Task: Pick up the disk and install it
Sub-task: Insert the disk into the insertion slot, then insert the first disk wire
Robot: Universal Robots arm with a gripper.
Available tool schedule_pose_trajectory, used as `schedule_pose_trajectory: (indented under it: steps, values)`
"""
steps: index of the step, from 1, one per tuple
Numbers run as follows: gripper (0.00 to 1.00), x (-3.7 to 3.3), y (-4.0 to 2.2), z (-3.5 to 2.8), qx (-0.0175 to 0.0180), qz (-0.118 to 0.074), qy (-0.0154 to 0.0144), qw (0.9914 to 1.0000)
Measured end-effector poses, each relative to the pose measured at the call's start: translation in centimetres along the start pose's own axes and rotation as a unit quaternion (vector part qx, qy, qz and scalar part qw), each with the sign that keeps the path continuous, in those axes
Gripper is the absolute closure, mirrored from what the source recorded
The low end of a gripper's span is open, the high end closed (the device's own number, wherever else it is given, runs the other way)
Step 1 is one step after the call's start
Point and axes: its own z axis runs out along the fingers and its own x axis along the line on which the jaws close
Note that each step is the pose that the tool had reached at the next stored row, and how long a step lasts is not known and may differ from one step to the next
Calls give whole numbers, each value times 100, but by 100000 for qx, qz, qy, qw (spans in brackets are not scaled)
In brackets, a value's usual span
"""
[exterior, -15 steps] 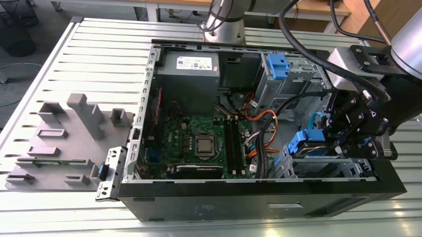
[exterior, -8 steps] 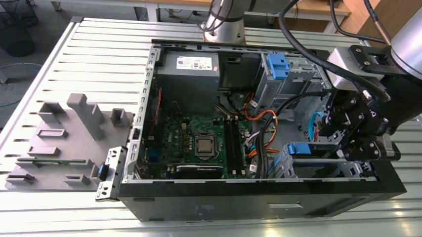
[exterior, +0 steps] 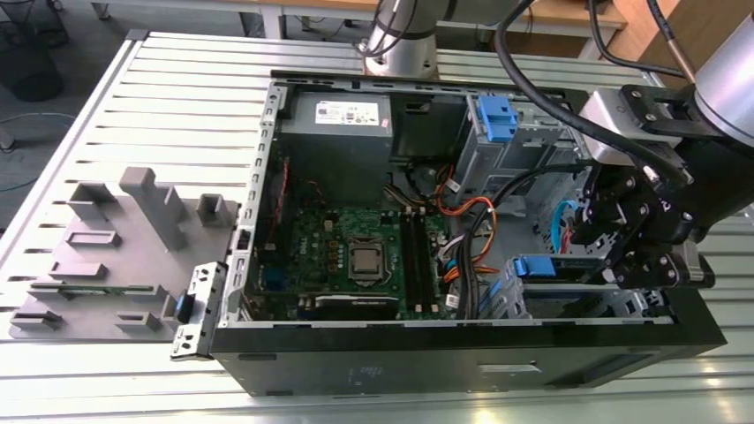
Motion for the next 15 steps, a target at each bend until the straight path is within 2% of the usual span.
schedule_pose_trajectory:
  steps: [15]
  values:
    - [52,-33,2,1,-1,2,-5,100000]
